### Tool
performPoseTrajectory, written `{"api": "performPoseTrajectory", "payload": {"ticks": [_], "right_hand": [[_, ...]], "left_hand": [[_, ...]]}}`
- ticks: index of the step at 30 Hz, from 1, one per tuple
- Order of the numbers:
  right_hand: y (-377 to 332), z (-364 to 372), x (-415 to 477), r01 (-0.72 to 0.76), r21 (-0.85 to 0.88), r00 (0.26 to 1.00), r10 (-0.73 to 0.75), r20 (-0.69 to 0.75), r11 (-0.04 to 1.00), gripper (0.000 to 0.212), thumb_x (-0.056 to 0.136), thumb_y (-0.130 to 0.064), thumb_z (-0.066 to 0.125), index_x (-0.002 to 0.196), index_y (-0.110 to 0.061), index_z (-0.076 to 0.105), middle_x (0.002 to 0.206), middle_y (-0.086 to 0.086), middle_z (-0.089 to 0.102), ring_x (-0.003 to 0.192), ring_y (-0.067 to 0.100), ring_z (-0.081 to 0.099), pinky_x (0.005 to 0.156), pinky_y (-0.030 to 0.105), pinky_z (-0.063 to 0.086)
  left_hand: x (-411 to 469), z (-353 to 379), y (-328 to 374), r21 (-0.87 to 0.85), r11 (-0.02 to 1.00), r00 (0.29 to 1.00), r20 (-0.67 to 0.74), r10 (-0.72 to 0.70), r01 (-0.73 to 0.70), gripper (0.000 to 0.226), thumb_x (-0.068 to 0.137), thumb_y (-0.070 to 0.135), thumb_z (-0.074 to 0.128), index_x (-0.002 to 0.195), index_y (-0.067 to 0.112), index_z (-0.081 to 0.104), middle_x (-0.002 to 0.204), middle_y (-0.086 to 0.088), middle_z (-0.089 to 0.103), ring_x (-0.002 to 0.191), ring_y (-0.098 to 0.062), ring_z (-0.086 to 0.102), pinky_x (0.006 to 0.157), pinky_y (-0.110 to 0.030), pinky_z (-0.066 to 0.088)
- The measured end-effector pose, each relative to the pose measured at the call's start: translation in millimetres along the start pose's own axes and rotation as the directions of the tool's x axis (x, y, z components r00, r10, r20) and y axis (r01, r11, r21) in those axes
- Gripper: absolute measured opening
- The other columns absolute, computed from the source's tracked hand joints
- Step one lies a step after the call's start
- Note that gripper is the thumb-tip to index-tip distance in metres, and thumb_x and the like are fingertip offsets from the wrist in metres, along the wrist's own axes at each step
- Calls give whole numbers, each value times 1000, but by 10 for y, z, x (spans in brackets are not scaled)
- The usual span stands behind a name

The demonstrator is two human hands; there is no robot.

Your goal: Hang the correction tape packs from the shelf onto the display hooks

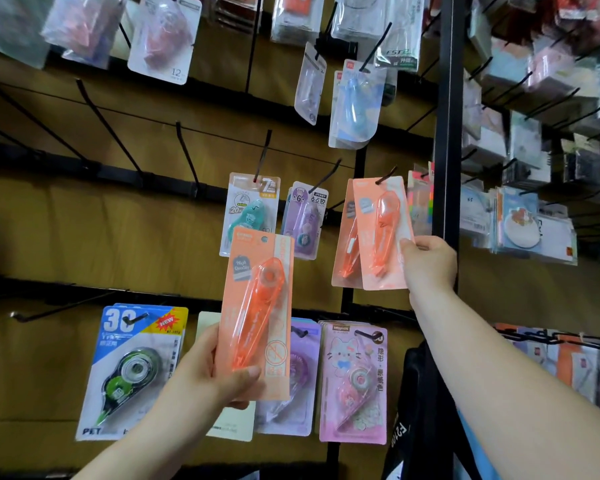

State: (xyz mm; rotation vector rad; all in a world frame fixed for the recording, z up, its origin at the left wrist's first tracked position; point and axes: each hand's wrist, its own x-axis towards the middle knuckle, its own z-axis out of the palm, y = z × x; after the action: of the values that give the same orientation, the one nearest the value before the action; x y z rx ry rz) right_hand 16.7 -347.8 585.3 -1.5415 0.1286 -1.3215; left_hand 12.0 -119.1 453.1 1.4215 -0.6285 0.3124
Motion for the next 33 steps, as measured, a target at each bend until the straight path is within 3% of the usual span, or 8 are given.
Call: {"api": "performPoseTrajectory", "payload": {"ticks": [9, 12, 15, 18, 21, 25, 29, 33], "right_hand": [[85, 191, -30, 22, -289, 999, -14, 29, 957, 42, 94, -13, 46, 133, -7, 34, 133, 17, 47, 113, 33, 53, 59, 23, 38], [157, 188, -122, 174, -384, 985, -158, 72, 907, 50, 91, -12, 50, 137, -10, 30, 143, 15, 36, 127, 32, 43, 90, 39, 47], [199, 174, -272, 304, -403, 952, -295, 86, 863, 55, 89, -16, 53, 139, -12, 30, 146, 12, 33, 136, 28, 26, 108, 41, 30], [142, 170, -492, 370, -295, 926, -323, 197, 881, 47, 90, -20, 53, 134, -11, 43, 137, 8, 45, 128, 21, 33, 102, 24, 27], [31, 122, -780, 191, -41, 855, -146, 497, 981, 32, 92, -21, 51, 118, -6, 60, 105, -2, 60, 97, 6, 50, 66, 1, 39], [56, 76, -1019, 110, 26, 671, -93, 736, 994, 14, 89, -14, 54, 83, -11, 66, 81, 2, 67, 81, 15, 62, 71, 18, 49], [79, 35, -975, 43, 50, 725, -65, 686, 998, 22, 89, -9, 54, 70, -21, 59, 72, 4, 64, 70, 12, 57, 68, 21, 48], [96, -46, -808, 58, 96, 858, -99, 504, 994, 25, 90, -9, 51, 67, -18, 55, 75, 16, 58, 74, 19, 50, 68, 30, 40]], "left_hand": [[-29, -172, 31, 26, 999, 1000, -6, 20, -20, 34, 63, 22, 65, 92, 33, 52, 81, 21, 70, 73, -8, 69, 67, -31, 57], [-27, -176, 57, -2, 1000, 1000, 3, 31, -31, 31, 66, 20, 66, 91, 32, 52, 78, 23, 70, 71, -7, 69, 63, -27, 57], [-43, -111, 91, -16, 999, 999, 23, 46, -46, 37, 57, 18, 62, 91, 30, 53, 79, 22, 70, 70, -5, 69, 59, -25, 57], [-67, -14, 110, -31, 997, 996, 48, 73, -71, 38, 58, 17, 62, 94, 29, 55, 82, 19, 71, 69, -7, 69, 53, -19, 55], [-51, 80, 91, -35, 995, 995, 43, 94, -92, 39, 58, 17, 62, 97, 24, 57, 83, 11, 73, 66, -10, 70, 53, -18, 54], [-14, 176, 40, -48, 993, 994, 19, 111, -110, 40, 57, 16, 64, 96, 24, 58, 82, 1, 74, 65, -14, 70, 52, -18, 53], [8, 246, 13, -3, 992, 992, 4, 129, -129, 31, 67, 13, 73, 93, 24, 59, 79, -1, 74, 68, -3, 68, 54, -11, 50], [18, 249, 34, 321, 918, 942, -163, 294, -232, 21, 83, 14, 64, 80, 33, 57, 82, 13, 64, 75, 14, 56, 63, 0, 40]]}}
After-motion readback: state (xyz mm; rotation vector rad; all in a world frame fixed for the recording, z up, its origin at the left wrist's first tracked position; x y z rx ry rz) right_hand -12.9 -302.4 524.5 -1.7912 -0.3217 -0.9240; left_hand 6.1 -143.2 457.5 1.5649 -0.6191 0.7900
